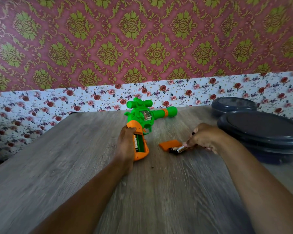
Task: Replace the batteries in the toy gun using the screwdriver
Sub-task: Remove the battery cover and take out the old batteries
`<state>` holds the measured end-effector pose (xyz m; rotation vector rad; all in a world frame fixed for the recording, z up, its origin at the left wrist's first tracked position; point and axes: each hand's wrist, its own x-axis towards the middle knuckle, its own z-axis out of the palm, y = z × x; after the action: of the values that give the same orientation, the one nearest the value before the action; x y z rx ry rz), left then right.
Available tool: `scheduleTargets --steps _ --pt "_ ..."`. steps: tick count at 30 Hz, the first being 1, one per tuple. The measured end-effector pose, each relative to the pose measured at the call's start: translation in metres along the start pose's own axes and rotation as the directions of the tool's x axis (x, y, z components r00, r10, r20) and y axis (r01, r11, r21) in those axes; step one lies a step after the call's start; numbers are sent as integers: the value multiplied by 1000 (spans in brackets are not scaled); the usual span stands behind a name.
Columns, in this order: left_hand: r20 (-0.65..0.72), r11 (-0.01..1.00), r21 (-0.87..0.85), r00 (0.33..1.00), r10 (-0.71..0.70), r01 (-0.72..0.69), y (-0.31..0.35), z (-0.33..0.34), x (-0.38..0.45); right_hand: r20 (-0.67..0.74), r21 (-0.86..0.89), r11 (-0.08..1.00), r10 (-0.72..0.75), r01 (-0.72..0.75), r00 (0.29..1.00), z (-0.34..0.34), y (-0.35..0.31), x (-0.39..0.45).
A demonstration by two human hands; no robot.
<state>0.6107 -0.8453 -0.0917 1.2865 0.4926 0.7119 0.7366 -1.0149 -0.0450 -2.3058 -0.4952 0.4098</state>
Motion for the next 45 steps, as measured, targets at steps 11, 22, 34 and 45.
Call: scheduleTargets --steps 11,22,34,45 --pt "5 1000 2 1000 -16 16 -1 -3 0 -44 -140 990 -4 -2 999 11 3 8" --pt "33 991 -84 994 -105 108 3 4 -2 -297 -163 730 -678 664 672 68 -43 -34" --pt "51 998 -20 997 -54 55 0 2 -1 -359 215 624 -665 751 655 65 -46 -35" --pt "52 999 32 998 27 -29 6 5 -7 -265 309 636 -657 707 706 83 -41 -30"
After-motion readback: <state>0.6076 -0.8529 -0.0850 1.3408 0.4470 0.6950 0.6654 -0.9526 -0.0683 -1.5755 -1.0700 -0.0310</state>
